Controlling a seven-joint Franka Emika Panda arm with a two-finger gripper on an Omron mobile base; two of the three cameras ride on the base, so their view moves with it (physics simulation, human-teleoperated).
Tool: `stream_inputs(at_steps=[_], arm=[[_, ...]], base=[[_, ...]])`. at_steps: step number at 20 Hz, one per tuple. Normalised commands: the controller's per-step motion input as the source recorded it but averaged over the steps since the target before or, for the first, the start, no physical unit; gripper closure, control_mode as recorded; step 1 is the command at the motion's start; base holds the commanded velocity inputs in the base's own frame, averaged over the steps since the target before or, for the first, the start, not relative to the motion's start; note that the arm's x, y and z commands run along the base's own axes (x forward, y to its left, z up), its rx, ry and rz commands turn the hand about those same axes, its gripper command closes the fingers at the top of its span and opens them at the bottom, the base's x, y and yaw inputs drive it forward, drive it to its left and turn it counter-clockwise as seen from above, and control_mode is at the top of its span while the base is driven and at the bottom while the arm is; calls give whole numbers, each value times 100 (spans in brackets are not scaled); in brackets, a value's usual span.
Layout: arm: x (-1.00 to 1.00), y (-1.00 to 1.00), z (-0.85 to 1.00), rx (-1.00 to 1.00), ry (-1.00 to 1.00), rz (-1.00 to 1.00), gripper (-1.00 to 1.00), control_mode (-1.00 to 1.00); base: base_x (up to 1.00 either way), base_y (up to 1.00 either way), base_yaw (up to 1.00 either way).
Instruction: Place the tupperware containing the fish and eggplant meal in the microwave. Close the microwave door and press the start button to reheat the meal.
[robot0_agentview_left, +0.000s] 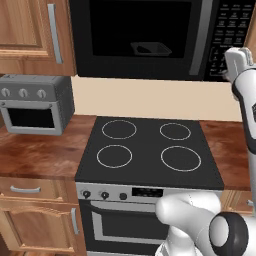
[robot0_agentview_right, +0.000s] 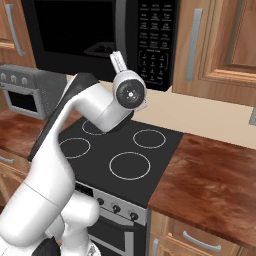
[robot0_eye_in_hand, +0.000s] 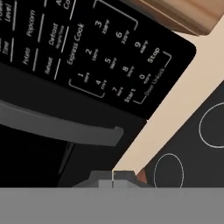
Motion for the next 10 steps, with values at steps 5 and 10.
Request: stream_inputs(at_steps=[5, 10], arm=[[25, -6, -17, 0, 0, 0, 100, -100], [23, -12, -9, 0, 0, 0, 100, -100]], base=[[0, 0, 0], [0, 0, 0]])
